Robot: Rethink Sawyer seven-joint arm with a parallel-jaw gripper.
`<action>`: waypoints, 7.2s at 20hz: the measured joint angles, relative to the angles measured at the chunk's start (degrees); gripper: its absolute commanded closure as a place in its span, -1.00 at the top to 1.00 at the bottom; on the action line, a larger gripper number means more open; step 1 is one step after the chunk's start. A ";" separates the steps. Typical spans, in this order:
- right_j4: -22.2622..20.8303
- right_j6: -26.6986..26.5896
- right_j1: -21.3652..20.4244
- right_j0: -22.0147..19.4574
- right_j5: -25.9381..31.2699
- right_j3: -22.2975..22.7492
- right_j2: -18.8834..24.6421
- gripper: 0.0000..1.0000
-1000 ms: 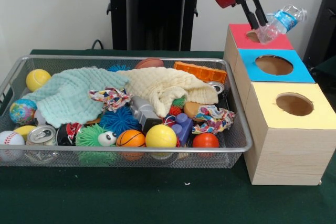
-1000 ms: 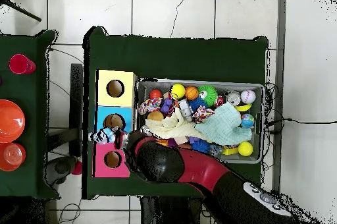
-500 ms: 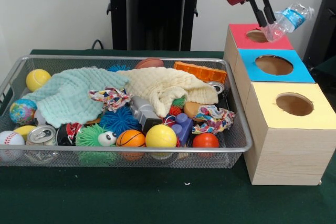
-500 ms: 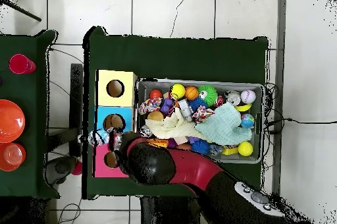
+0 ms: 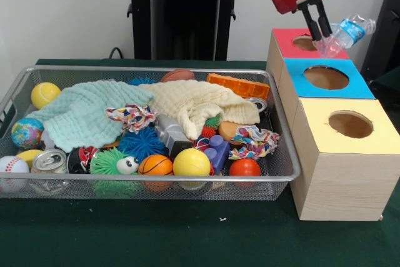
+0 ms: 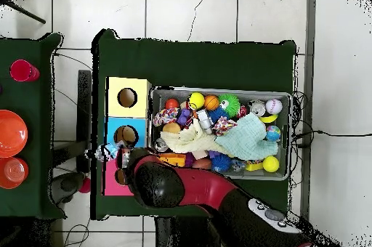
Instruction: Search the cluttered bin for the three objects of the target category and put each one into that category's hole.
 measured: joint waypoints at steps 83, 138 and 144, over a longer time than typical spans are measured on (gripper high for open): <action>-4.19 0.00 6.21 1.77 -9.76 -0.07 -2.50 -1.00; -6.69 0.00 4.65 3.42 -9.87 -0.29 -5.61 1.00; -7.19 0.00 3.91 4.32 -10.11 -0.36 -6.45 1.00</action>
